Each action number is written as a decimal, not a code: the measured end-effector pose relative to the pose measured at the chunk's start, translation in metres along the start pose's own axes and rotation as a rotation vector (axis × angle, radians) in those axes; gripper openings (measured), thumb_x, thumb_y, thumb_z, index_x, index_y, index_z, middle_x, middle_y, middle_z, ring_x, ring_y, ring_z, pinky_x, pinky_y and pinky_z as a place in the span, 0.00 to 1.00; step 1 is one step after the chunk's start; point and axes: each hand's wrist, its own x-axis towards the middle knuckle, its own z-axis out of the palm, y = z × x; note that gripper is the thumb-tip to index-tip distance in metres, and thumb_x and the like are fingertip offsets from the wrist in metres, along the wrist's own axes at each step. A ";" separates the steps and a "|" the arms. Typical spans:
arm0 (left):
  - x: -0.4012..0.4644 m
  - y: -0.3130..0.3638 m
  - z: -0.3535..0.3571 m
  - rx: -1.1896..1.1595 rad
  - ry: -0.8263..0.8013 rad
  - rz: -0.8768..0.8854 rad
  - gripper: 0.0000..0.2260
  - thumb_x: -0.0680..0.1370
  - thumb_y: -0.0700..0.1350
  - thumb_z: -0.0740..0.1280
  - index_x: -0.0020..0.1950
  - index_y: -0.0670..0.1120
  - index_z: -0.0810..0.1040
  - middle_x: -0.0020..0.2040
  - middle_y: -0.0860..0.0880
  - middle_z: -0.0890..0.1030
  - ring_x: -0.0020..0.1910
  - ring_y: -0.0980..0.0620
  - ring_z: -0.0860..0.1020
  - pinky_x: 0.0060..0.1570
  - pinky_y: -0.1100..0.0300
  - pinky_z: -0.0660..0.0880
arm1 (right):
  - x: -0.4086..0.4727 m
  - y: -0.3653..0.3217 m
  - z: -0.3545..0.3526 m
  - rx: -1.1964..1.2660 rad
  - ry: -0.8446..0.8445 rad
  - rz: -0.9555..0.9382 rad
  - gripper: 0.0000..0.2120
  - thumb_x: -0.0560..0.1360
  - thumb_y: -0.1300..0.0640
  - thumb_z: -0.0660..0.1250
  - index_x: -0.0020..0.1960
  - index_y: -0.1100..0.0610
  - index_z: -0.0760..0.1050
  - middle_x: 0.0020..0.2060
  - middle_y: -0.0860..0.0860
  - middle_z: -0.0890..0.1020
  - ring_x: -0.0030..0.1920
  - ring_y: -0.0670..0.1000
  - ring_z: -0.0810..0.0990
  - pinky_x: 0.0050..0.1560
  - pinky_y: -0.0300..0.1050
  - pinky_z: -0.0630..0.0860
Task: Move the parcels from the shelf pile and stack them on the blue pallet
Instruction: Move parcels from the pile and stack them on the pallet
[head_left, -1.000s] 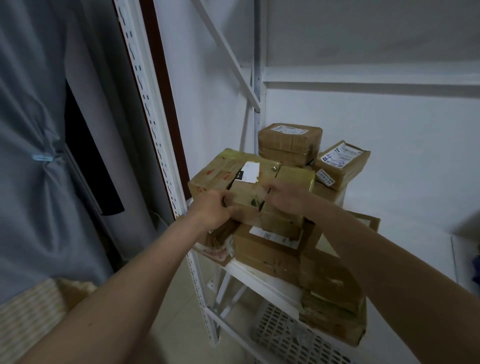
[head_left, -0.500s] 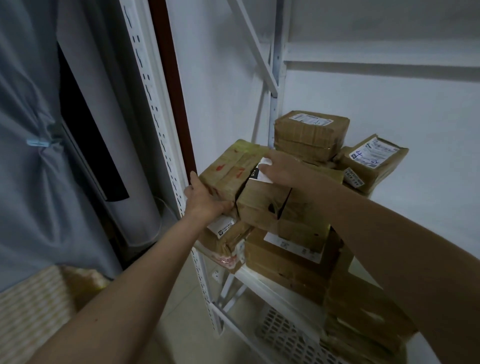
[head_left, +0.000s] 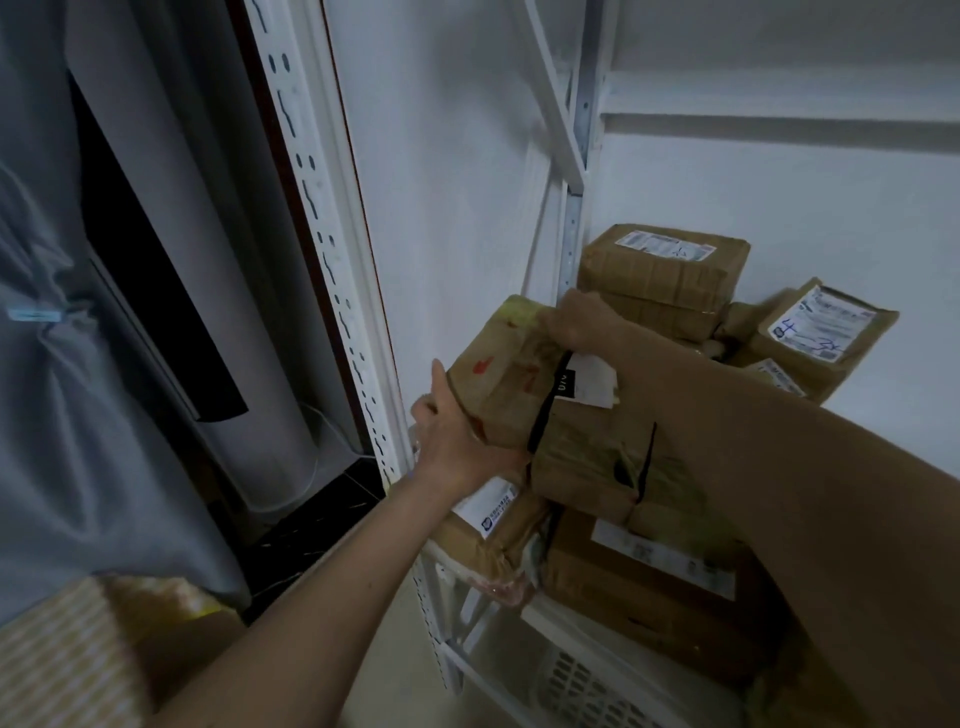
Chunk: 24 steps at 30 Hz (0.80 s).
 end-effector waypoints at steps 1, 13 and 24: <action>0.001 0.000 0.001 -0.012 -0.008 0.006 0.67 0.60 0.51 0.82 0.75 0.52 0.29 0.71 0.45 0.52 0.70 0.53 0.54 0.68 0.58 0.55 | 0.000 -0.002 -0.001 0.004 0.009 0.005 0.15 0.80 0.49 0.54 0.39 0.57 0.64 0.53 0.60 0.70 0.49 0.56 0.68 0.48 0.49 0.69; 0.021 0.050 -0.025 0.043 0.140 0.349 0.64 0.59 0.53 0.82 0.77 0.50 0.34 0.69 0.42 0.51 0.67 0.53 0.52 0.64 0.60 0.56 | -0.020 -0.019 -0.072 0.106 0.506 -0.048 0.15 0.74 0.65 0.56 0.59 0.68 0.72 0.61 0.62 0.66 0.60 0.62 0.68 0.62 0.53 0.69; 0.033 0.128 -0.013 -0.068 -0.103 0.587 0.58 0.63 0.40 0.80 0.77 0.51 0.40 0.72 0.46 0.49 0.69 0.54 0.56 0.62 0.60 0.63 | -0.099 0.050 -0.125 0.397 0.828 0.154 0.17 0.74 0.64 0.54 0.62 0.59 0.68 0.59 0.58 0.69 0.61 0.58 0.64 0.62 0.50 0.65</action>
